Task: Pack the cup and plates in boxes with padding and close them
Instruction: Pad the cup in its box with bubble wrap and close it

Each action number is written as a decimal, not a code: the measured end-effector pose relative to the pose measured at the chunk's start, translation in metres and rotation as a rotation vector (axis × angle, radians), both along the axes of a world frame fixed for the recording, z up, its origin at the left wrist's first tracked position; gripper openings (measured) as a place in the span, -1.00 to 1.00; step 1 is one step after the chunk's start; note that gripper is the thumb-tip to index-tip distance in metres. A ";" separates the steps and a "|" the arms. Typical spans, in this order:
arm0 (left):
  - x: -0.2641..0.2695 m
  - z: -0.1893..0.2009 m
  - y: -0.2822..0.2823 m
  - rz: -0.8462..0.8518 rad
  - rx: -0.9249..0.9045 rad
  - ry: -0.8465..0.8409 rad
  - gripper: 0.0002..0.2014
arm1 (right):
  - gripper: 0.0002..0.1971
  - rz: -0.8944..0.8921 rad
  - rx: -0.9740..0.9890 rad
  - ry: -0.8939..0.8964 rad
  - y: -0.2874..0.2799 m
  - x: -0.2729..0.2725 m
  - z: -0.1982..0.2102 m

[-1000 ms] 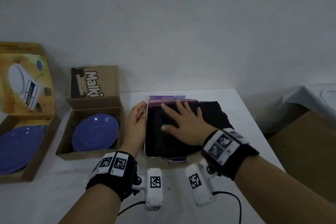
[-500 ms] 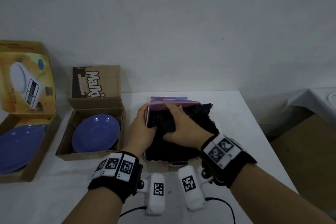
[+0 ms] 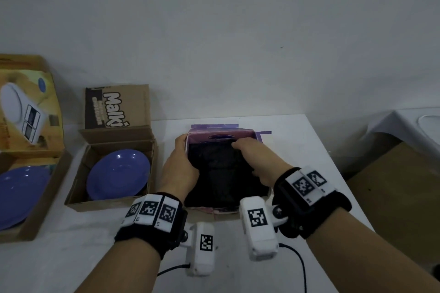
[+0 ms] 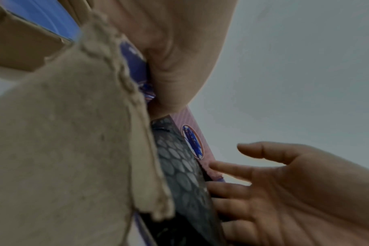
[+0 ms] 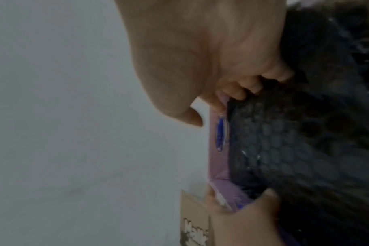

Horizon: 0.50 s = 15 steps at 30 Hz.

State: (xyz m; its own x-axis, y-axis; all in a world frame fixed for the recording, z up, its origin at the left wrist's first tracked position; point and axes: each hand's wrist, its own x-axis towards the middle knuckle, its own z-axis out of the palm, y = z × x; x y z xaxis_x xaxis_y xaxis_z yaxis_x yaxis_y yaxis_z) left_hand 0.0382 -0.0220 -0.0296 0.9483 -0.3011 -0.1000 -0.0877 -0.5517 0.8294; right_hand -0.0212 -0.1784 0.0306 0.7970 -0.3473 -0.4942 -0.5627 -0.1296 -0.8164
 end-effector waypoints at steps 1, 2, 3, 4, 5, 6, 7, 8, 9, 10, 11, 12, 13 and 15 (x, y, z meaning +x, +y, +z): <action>0.000 -0.001 0.000 0.004 0.008 -0.002 -0.34 | -0.69 -0.017 -0.078 -0.013 -0.006 0.000 0.002; 0.001 -0.002 0.000 0.005 0.019 -0.005 -0.34 | -0.71 -0.031 -0.145 -0.021 -0.009 0.000 0.002; 0.001 -0.002 0.000 0.004 0.029 -0.009 -0.35 | -0.71 -0.027 -0.171 -0.018 -0.010 -0.001 0.001; 0.001 -0.002 -0.001 0.004 0.037 -0.011 -0.35 | -0.69 -0.013 -0.162 0.003 -0.007 -0.001 0.000; 0.001 -0.002 -0.001 0.003 0.043 -0.010 -0.33 | -0.63 0.007 -0.143 0.030 -0.003 -0.001 -0.004; 0.000 -0.001 -0.001 0.001 0.042 -0.008 -0.32 | -0.53 0.026 -0.133 0.053 0.001 0.000 -0.009; 0.000 -0.001 -0.001 -0.001 0.038 -0.008 -0.31 | -0.43 0.058 -0.148 0.079 0.006 0.000 -0.012; -0.001 0.000 -0.001 -0.002 0.033 -0.009 -0.31 | -0.35 0.099 -0.186 0.092 0.008 0.000 -0.015; -0.001 0.000 0.000 -0.002 0.027 -0.012 -0.32 | -0.30 0.155 -0.247 0.108 0.009 -0.002 -0.014; -0.001 -0.001 0.000 -0.001 0.023 -0.016 -0.32 | -0.31 0.226 -0.331 0.122 0.008 -0.003 -0.013; 0.000 -0.001 0.000 0.000 0.023 -0.020 -0.32 | -0.36 0.293 -0.445 0.130 0.006 -0.005 -0.011; 0.000 -0.001 0.000 0.000 0.025 -0.022 -0.32 | -0.42 0.335 -0.585 0.119 0.003 -0.007 -0.009; 0.000 -0.002 -0.001 0.000 0.030 -0.023 -0.32 | -0.47 0.360 -0.726 0.109 0.003 -0.010 -0.005; -0.001 -0.001 -0.001 -0.001 0.038 -0.023 -0.33 | -0.45 0.381 -0.917 0.109 0.006 -0.015 0.002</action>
State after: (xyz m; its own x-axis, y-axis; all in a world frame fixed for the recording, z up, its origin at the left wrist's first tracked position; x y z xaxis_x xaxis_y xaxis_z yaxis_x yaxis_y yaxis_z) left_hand 0.0374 -0.0229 -0.0305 0.9501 -0.2989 -0.0891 -0.1076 -0.5823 0.8058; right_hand -0.0358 -0.1726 0.0323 0.9008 -0.3618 -0.2399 -0.4183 -0.8714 -0.2564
